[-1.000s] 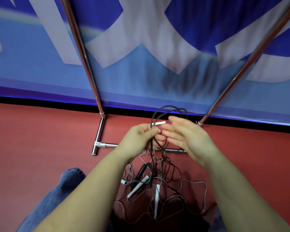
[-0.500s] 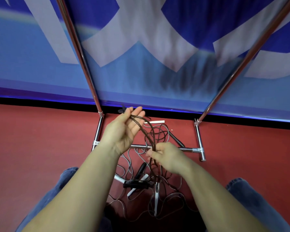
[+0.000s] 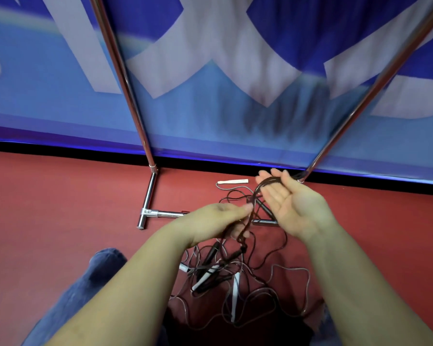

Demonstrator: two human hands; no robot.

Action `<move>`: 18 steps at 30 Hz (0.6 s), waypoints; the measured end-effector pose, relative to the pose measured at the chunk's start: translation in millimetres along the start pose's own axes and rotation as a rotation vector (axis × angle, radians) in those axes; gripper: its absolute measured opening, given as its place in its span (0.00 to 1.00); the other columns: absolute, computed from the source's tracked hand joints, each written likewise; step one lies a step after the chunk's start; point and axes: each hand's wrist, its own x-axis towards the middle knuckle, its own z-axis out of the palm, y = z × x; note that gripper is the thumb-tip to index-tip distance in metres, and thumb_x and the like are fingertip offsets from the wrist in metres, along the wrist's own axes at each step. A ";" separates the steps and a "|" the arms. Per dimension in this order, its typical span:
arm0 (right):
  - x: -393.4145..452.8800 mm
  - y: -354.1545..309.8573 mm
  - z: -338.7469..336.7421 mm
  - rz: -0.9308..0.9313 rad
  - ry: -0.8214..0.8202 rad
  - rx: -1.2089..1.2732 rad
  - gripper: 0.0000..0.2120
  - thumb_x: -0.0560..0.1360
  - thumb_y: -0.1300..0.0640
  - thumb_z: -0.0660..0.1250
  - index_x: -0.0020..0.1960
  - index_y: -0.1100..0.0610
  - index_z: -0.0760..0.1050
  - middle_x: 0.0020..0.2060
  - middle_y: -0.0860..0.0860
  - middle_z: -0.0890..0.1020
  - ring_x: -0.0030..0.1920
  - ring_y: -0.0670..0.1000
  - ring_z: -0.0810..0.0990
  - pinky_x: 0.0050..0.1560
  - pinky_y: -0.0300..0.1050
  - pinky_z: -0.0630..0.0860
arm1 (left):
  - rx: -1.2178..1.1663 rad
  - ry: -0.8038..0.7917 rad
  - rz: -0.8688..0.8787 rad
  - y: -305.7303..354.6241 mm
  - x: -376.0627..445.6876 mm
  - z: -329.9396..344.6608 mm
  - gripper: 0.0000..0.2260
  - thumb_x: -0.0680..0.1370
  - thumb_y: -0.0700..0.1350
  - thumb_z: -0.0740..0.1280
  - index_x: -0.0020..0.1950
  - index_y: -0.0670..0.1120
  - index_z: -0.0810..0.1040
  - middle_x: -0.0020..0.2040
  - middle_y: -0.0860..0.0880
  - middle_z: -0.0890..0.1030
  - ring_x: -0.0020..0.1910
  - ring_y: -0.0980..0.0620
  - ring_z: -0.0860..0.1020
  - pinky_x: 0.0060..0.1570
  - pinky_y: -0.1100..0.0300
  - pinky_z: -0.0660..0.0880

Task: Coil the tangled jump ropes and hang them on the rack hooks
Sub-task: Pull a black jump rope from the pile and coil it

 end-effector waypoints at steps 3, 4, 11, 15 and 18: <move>2.2 -4.6 -4.4 -0.035 0.009 0.050 0.11 0.82 0.57 0.56 0.48 0.61 0.74 0.34 0.53 0.85 0.35 0.49 0.85 0.34 0.38 0.81 | -0.032 0.002 0.031 1.3 -1.0 3.0 0.11 0.82 0.47 0.59 0.43 0.45 0.75 0.33 0.50 0.75 0.33 0.56 0.78 0.39 0.61 0.70; 2.5 -5.6 -4.9 -0.044 0.000 0.060 0.11 0.82 0.57 0.56 0.48 0.61 0.74 0.35 0.53 0.85 0.35 0.49 0.85 0.35 0.39 0.81 | -0.028 0.009 0.026 1.3 -0.5 3.8 0.11 0.82 0.46 0.59 0.42 0.45 0.74 0.32 0.51 0.73 0.33 0.56 0.78 0.36 0.62 0.70; 4.5 4.3 -9.4 0.028 -0.143 -0.500 0.11 0.79 0.57 0.60 0.59 0.58 0.75 0.53 0.56 0.83 0.51 0.52 0.82 0.50 0.46 0.78 | -0.301 0.246 0.121 11.2 0.9 -1.2 0.14 0.84 0.46 0.54 0.40 0.44 0.69 0.29 0.50 0.68 0.25 0.54 0.76 0.30 0.57 0.79; -3.6 24.7 -5.8 0.128 -0.472 -1.086 0.13 0.71 0.57 0.69 0.55 0.52 0.77 0.49 0.45 0.82 0.54 0.45 0.79 0.58 0.43 0.71 | -0.560 0.360 0.171 15.1 3.2 -6.9 0.14 0.84 0.47 0.53 0.40 0.46 0.67 0.26 0.52 0.68 0.23 0.54 0.74 0.26 0.60 0.77; -2.2 50.7 -6.8 0.125 -0.530 -1.216 0.16 0.67 0.55 0.72 0.53 0.58 0.77 0.51 0.54 0.83 0.50 0.48 0.77 0.62 0.50 0.72 | -0.751 0.375 0.175 18.4 2.0 -9.1 0.15 0.84 0.47 0.52 0.39 0.46 0.67 0.24 0.52 0.68 0.22 0.54 0.73 0.28 0.61 0.78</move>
